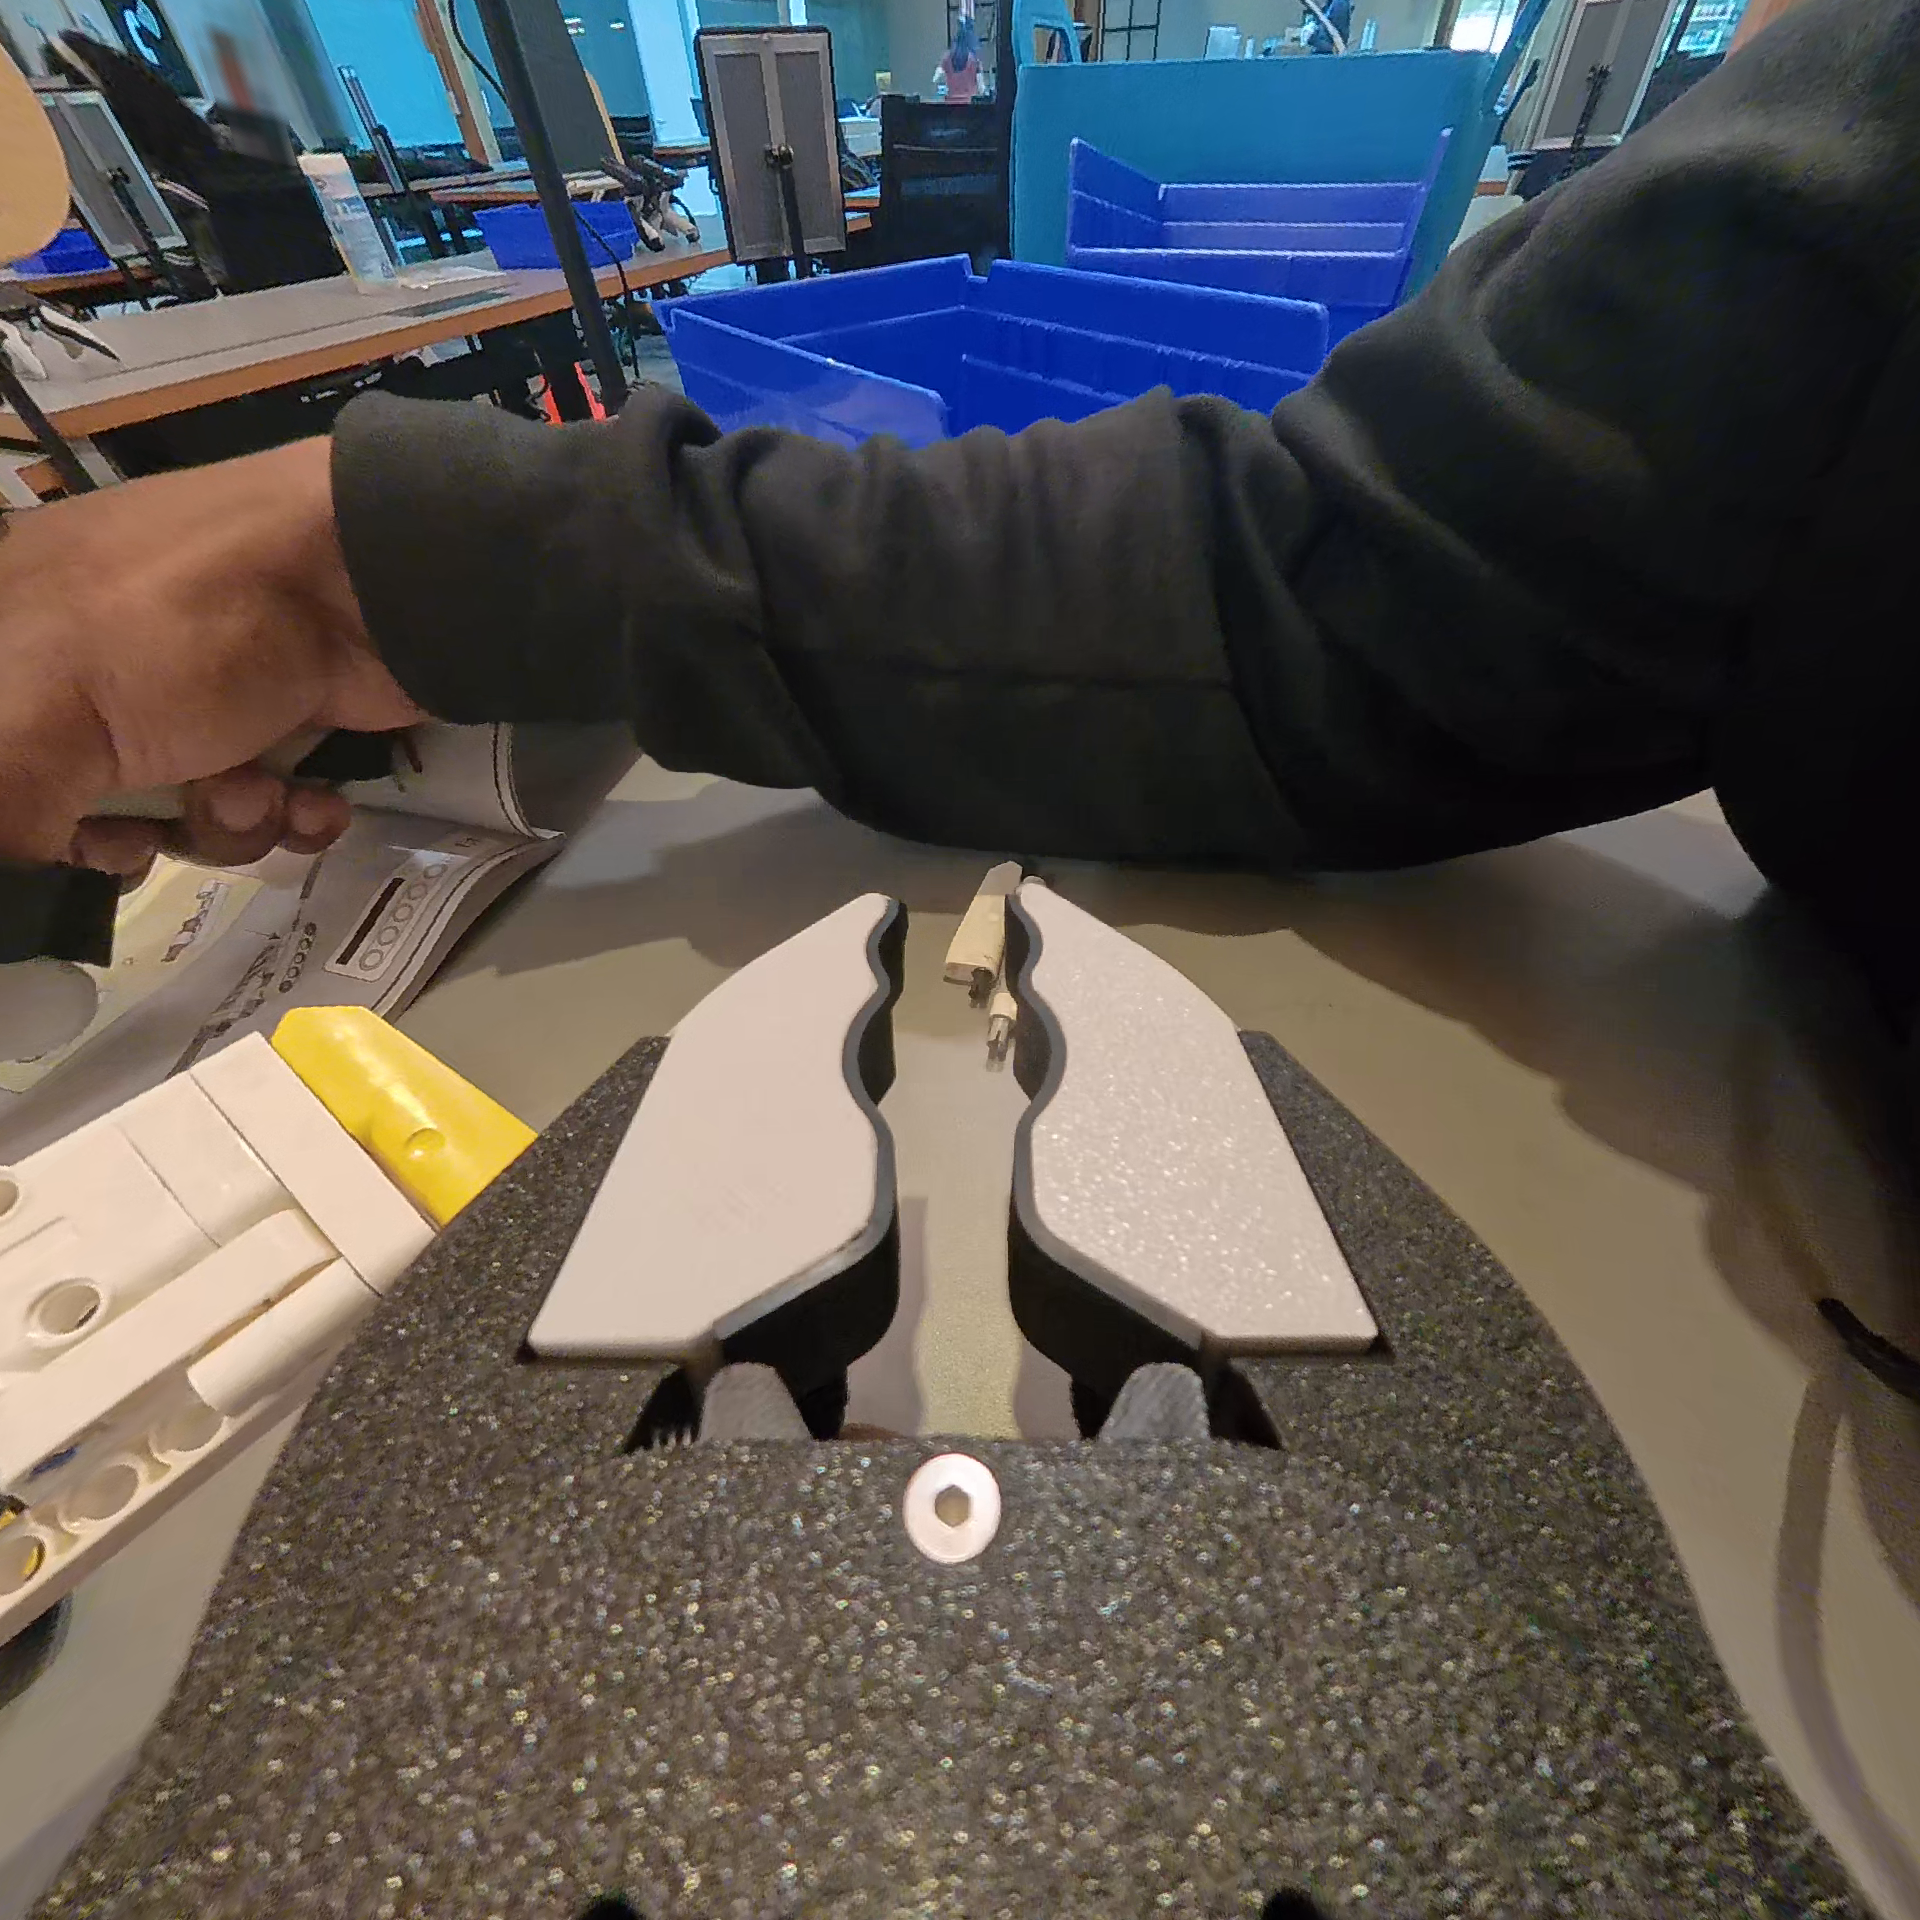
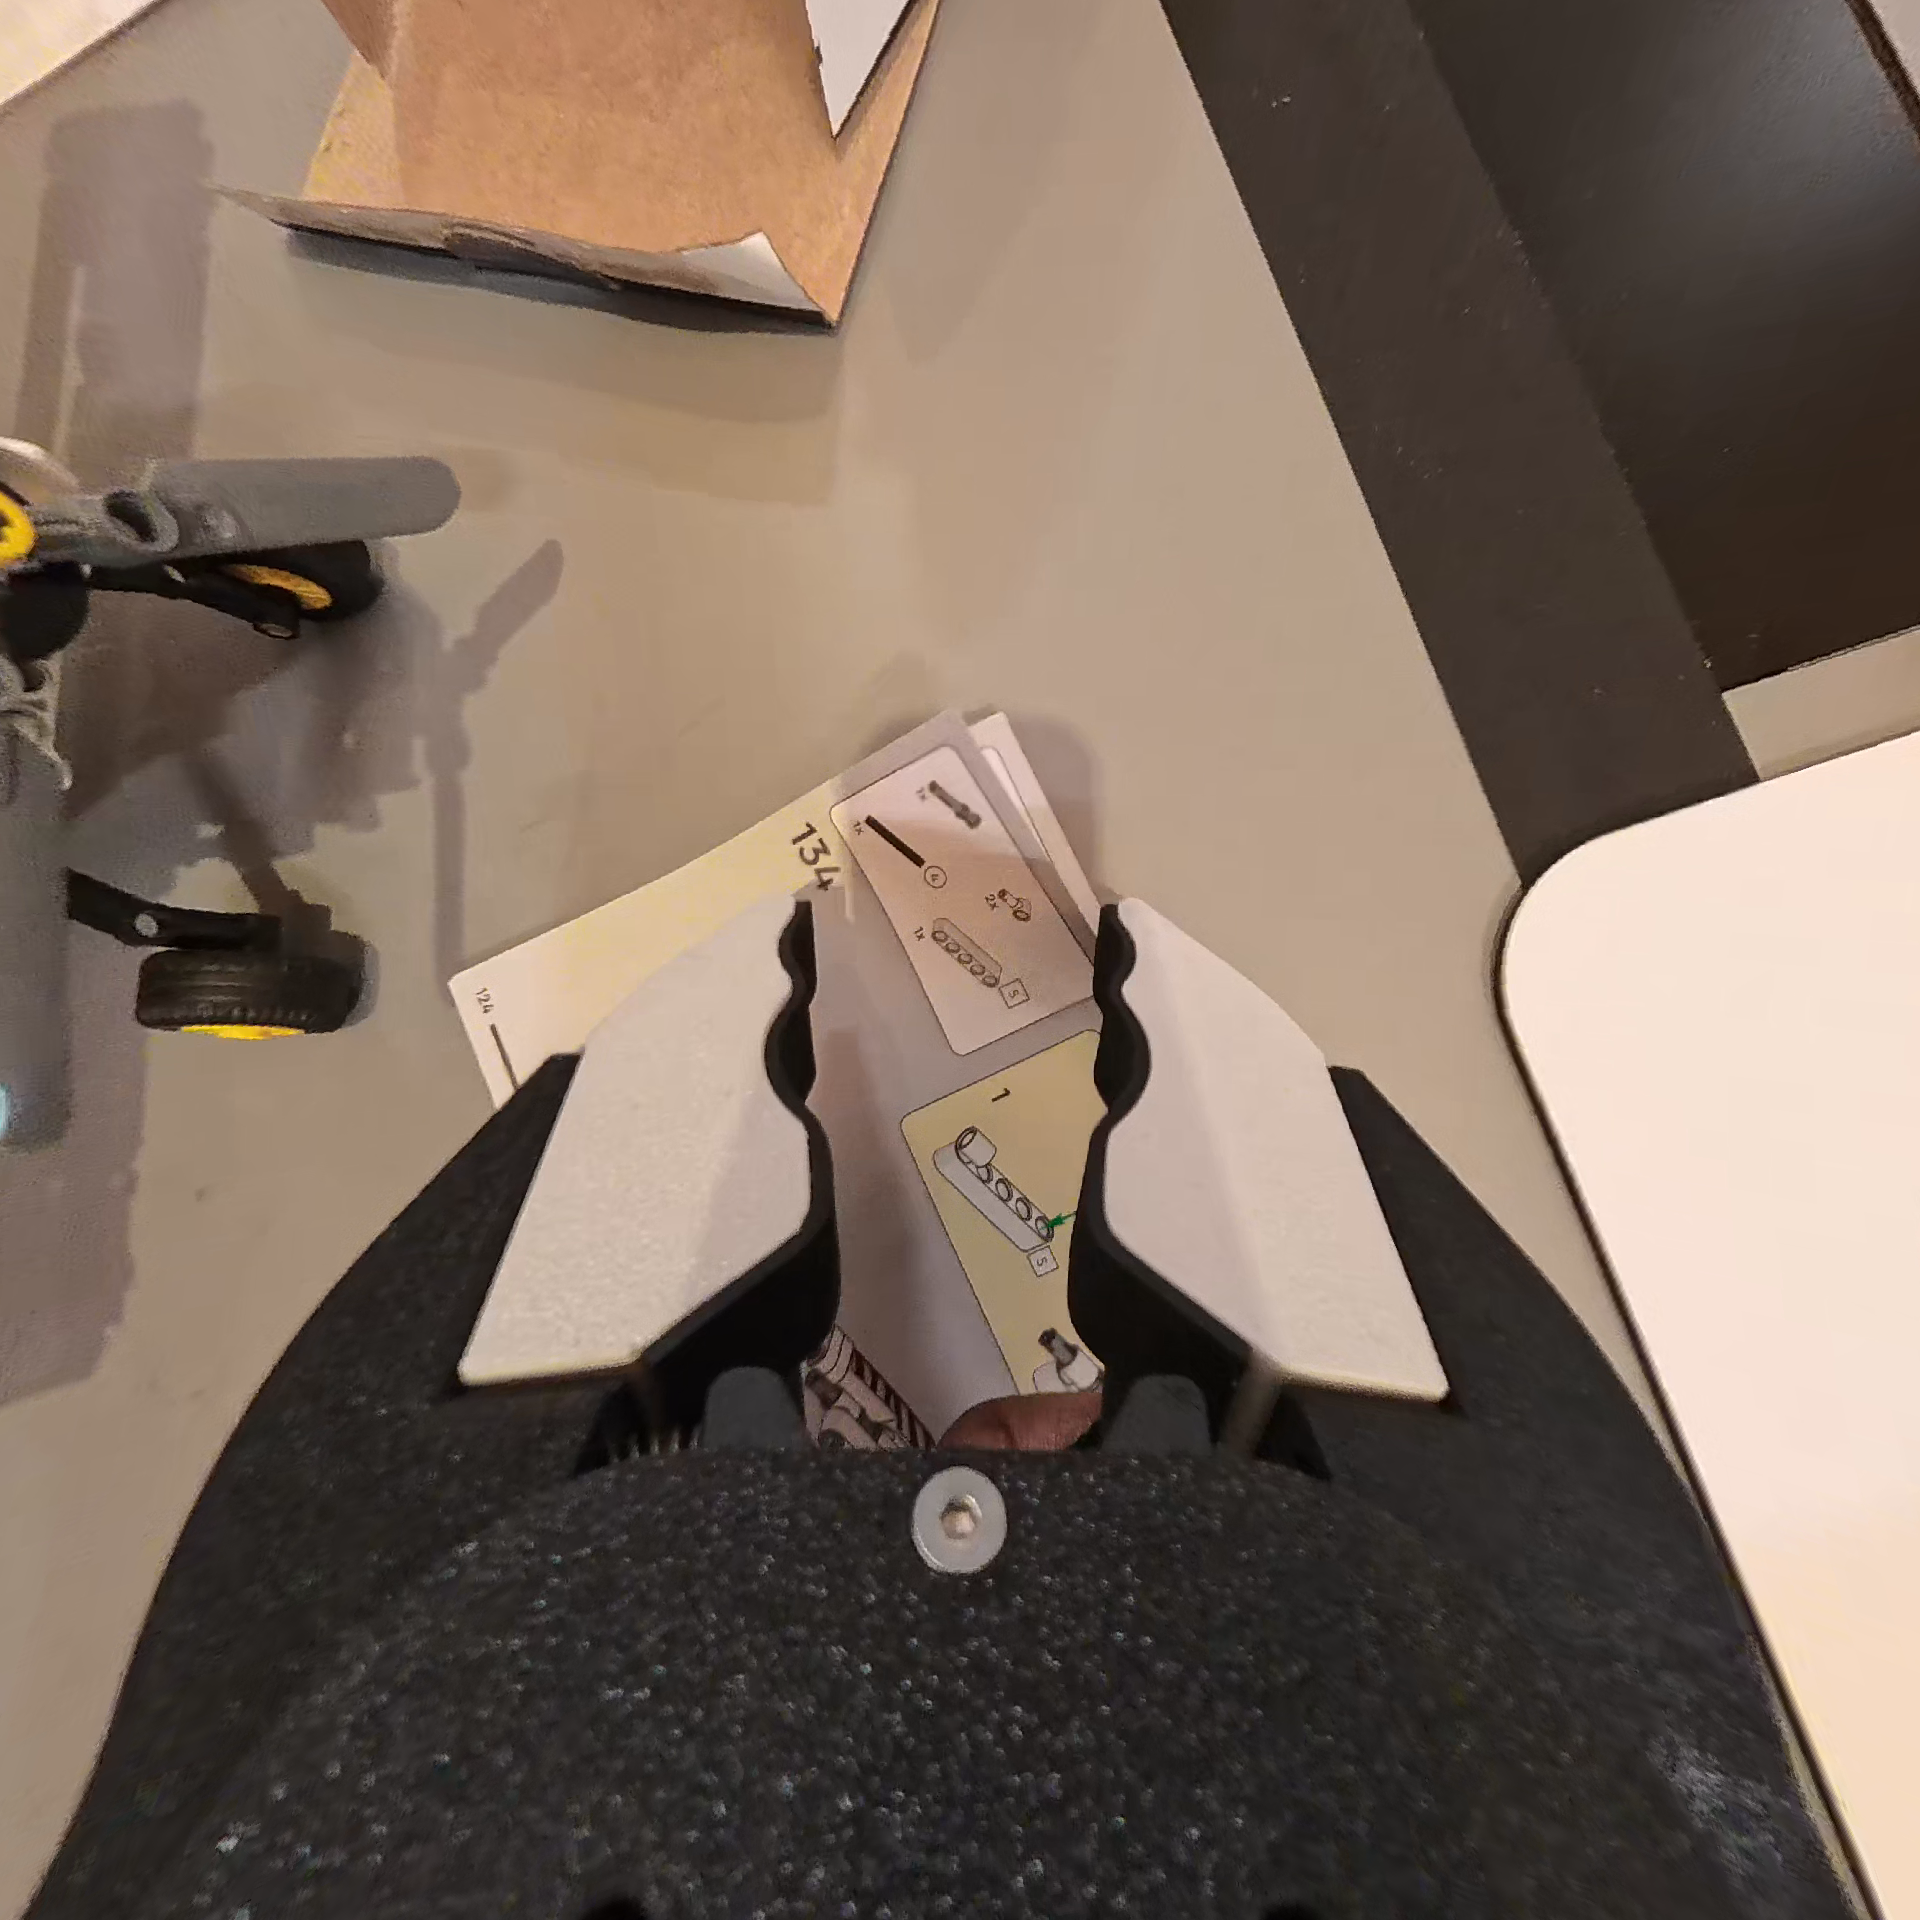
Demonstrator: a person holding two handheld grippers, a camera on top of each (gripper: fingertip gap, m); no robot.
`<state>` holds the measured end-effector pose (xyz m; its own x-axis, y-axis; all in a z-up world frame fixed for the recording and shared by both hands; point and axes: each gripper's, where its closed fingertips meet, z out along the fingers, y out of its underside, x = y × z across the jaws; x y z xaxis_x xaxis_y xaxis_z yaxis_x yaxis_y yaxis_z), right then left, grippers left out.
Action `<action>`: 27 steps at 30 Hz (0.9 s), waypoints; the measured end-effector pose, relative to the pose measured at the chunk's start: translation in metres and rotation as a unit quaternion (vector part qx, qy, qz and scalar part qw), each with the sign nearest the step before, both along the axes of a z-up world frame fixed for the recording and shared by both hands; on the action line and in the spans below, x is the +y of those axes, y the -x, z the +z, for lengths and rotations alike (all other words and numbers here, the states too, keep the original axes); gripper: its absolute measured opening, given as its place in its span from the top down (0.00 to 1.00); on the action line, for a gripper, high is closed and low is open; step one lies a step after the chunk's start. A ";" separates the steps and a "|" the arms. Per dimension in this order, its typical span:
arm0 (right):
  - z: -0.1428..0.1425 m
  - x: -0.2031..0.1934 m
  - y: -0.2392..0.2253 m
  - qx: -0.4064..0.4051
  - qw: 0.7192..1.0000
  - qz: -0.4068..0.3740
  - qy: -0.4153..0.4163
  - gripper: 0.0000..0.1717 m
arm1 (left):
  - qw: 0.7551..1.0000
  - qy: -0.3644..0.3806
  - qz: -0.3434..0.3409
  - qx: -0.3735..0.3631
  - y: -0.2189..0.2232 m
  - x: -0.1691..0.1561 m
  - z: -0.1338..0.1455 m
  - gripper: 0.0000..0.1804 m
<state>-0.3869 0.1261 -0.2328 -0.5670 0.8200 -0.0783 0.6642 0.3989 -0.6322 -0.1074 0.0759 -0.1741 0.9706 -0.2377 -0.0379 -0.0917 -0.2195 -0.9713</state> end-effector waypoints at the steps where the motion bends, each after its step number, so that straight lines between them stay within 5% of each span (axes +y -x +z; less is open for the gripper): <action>1: 0.000 0.000 -0.001 -0.001 1.000 0.001 -0.002 0.70 | 1.000 0.001 0.000 0.001 0.000 0.000 0.000 0.90; 27: 0.008 0.014 -0.007 0.059 0.991 0.056 -0.110 0.98 | 1.000 0.002 0.000 0.001 0.001 0.000 -0.001 0.90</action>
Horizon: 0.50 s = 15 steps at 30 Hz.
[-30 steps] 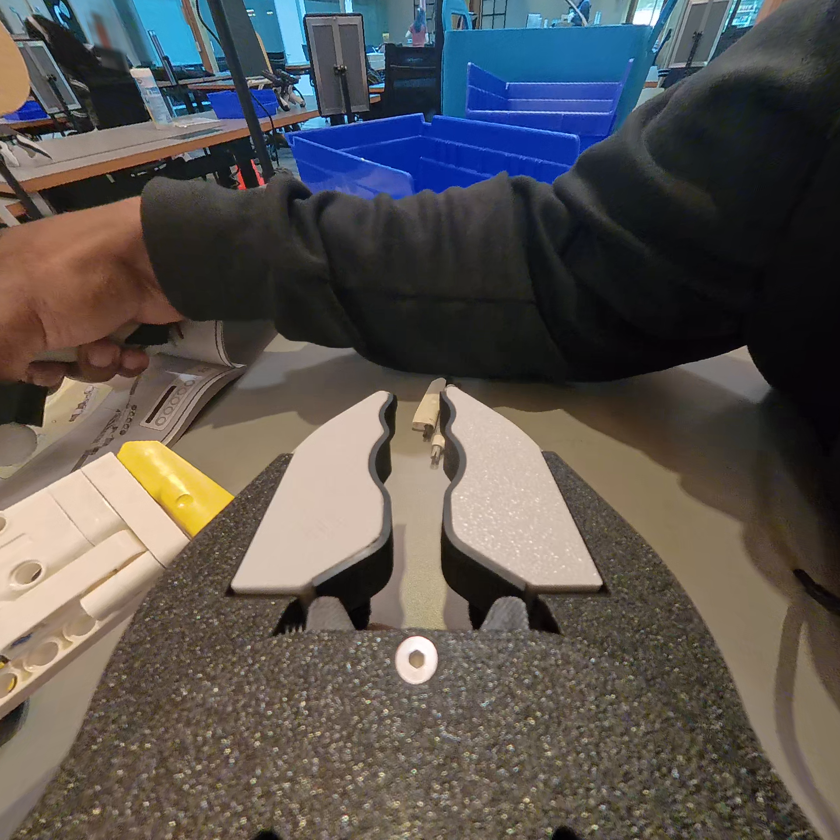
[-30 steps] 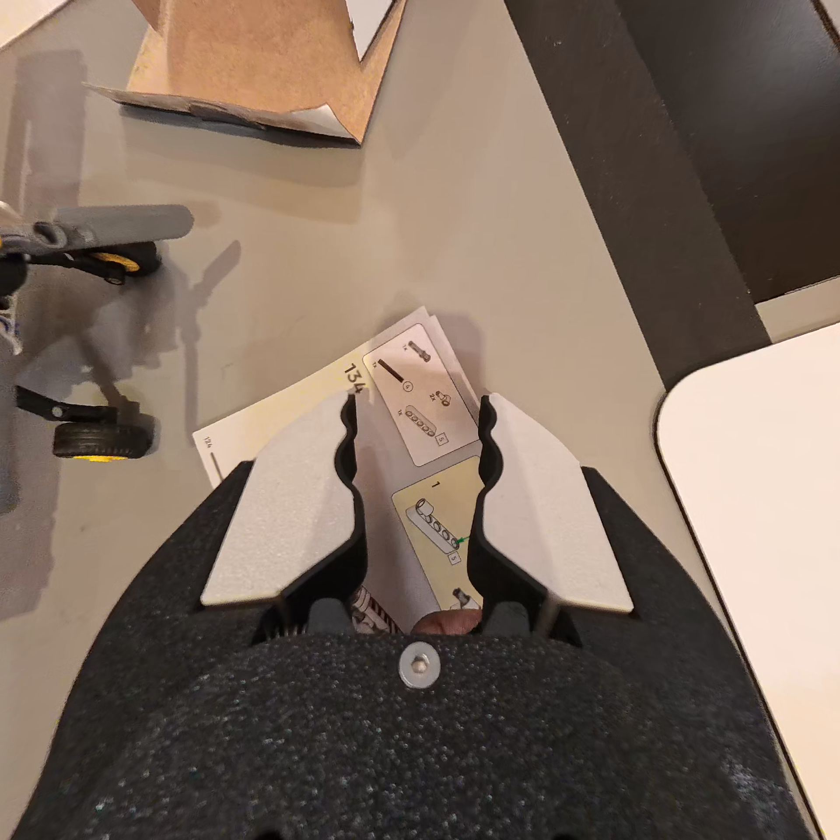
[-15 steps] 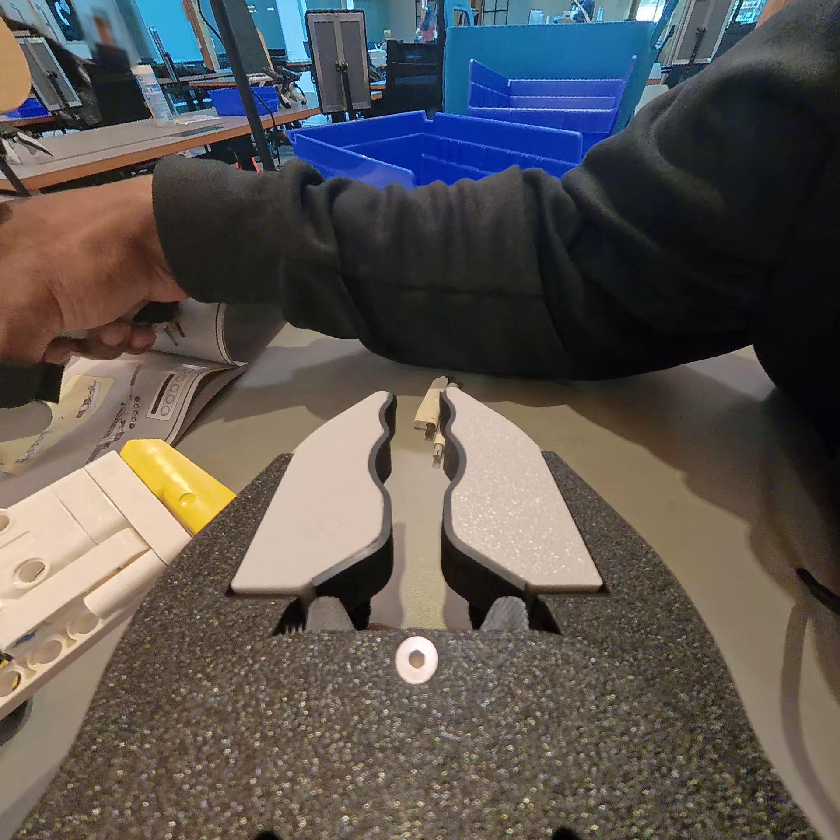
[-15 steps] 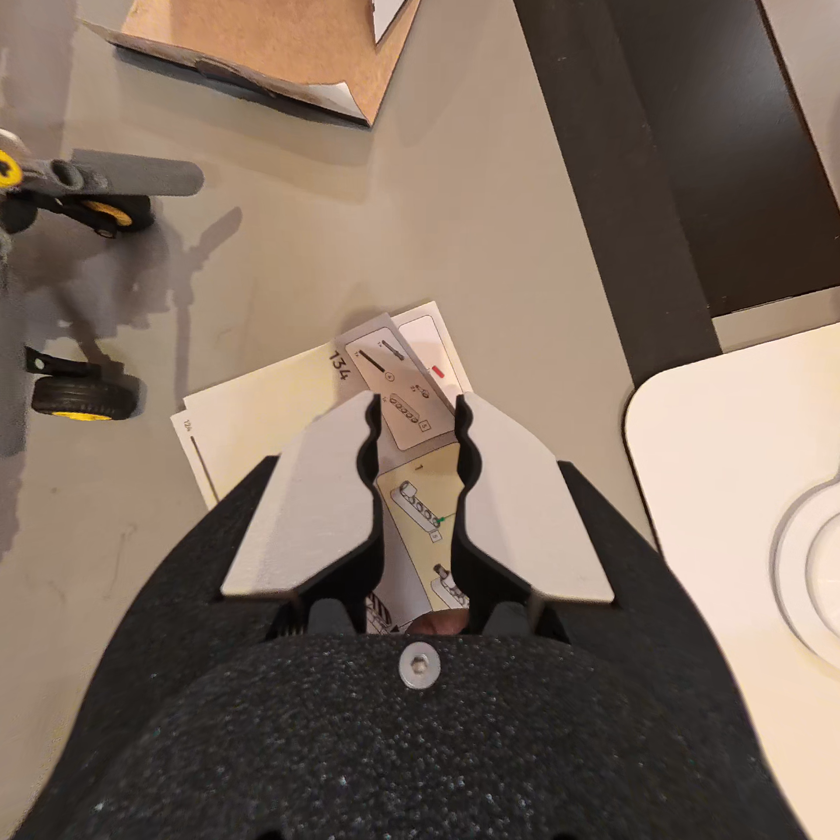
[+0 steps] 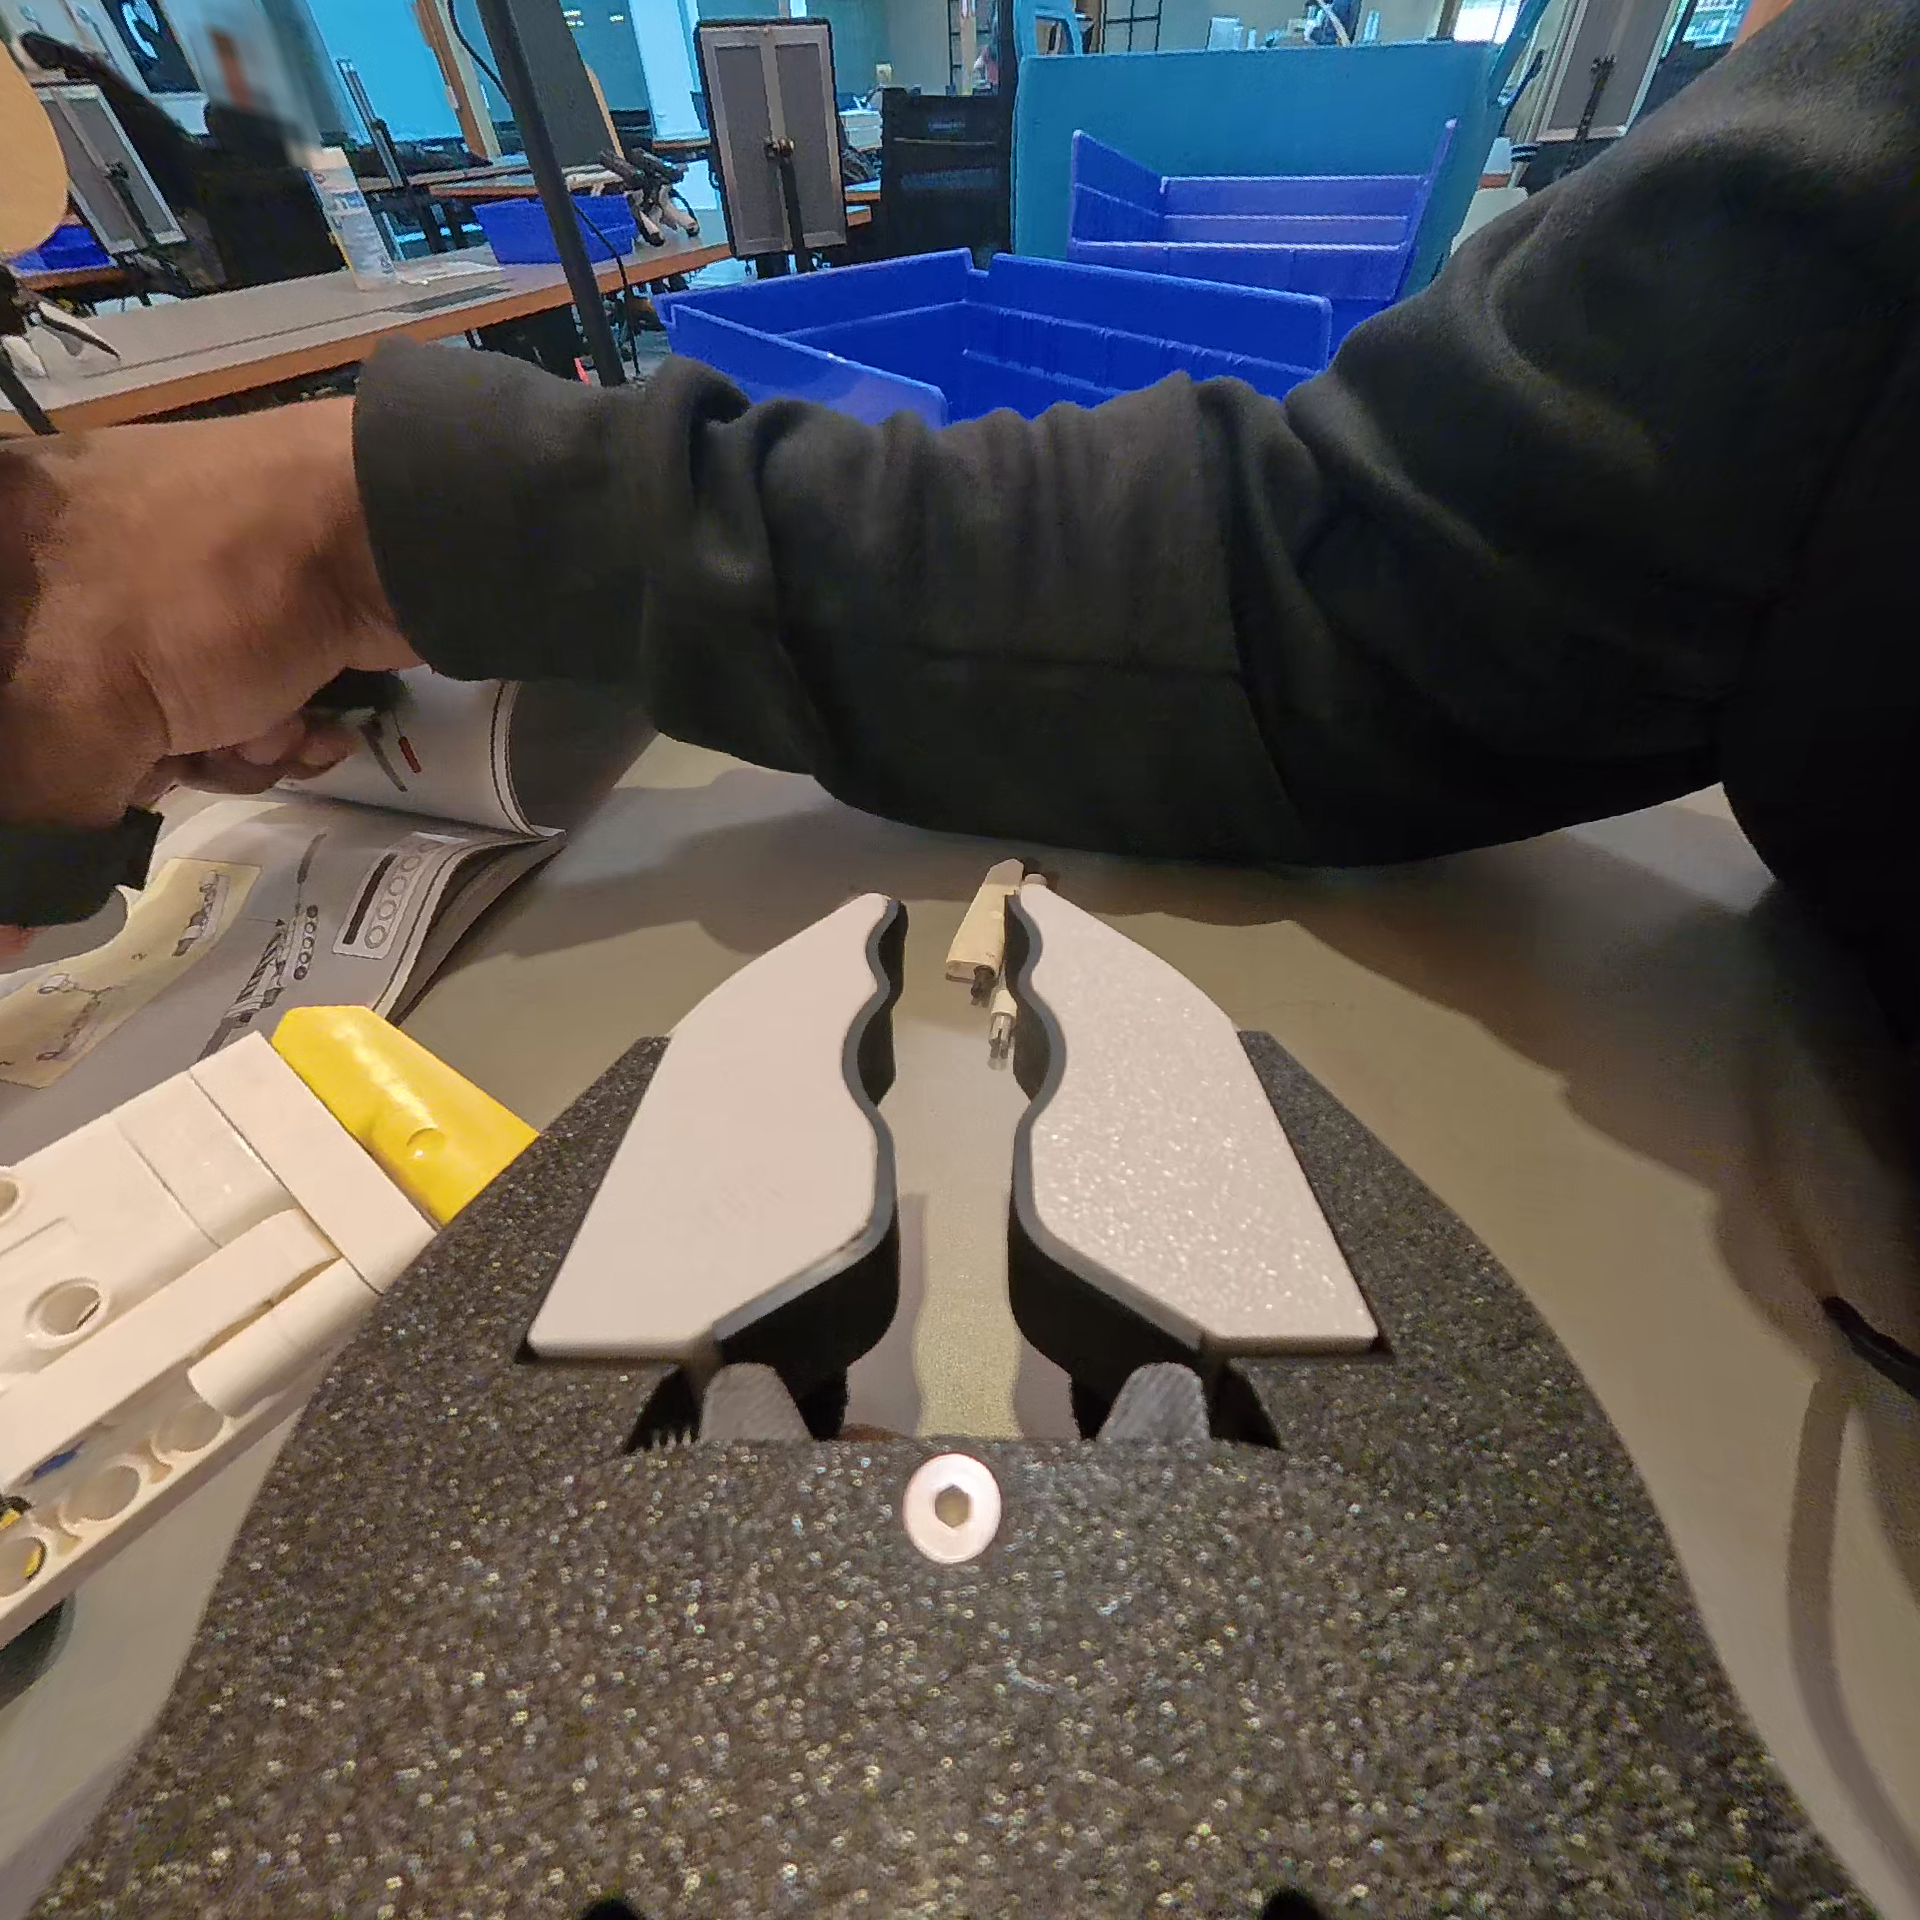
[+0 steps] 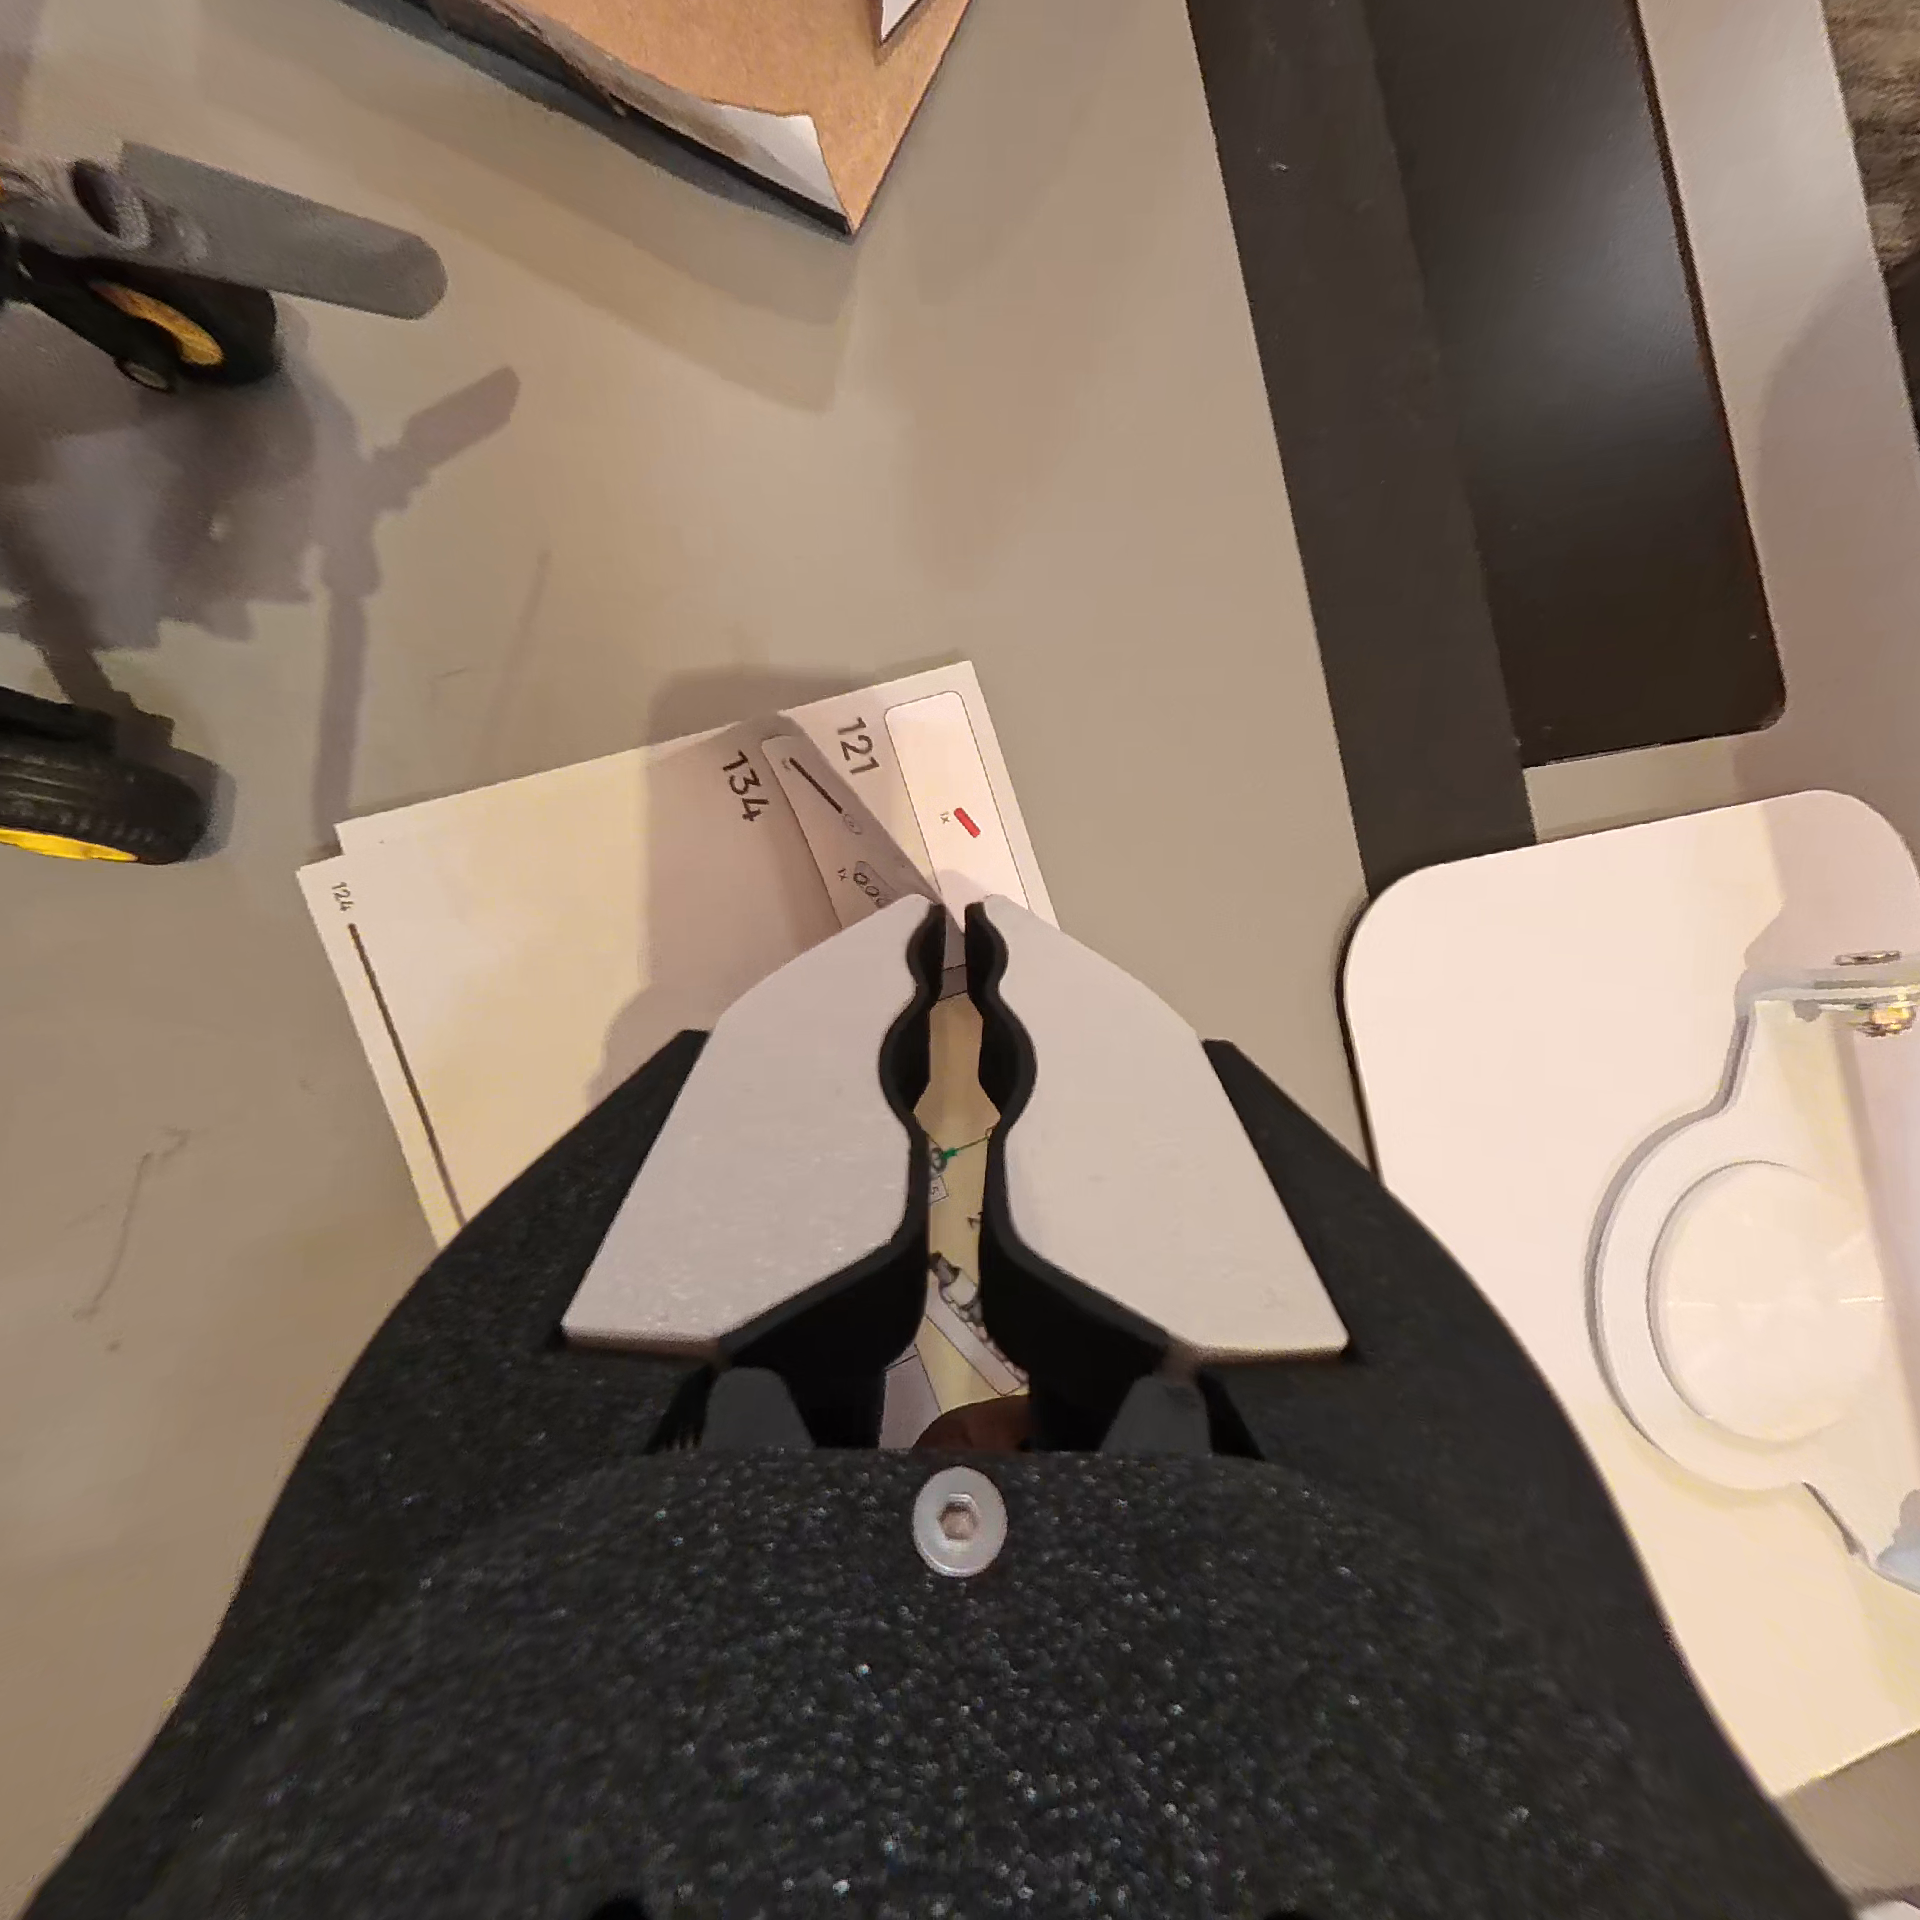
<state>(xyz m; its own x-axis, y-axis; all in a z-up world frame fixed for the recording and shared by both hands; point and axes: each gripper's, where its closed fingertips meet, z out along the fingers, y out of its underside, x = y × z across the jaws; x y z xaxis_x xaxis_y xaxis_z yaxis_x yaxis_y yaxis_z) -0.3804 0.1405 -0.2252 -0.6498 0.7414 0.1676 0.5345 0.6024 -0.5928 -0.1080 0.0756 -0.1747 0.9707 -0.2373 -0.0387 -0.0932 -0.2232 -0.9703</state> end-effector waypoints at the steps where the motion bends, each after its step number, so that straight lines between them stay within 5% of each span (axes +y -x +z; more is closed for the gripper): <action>1: 0.000 0.001 0.001 0.005 1.000 0.002 -0.009 0.98 | 1.000 0.000 0.000 0.000 0.000 0.000 0.000 0.90; 15: 0.033 0.021 -0.010 0.072 0.997 -0.008 -0.014 1.00 | 1.000 0.006 0.009 0.006 0.003 0.001 -0.002 0.90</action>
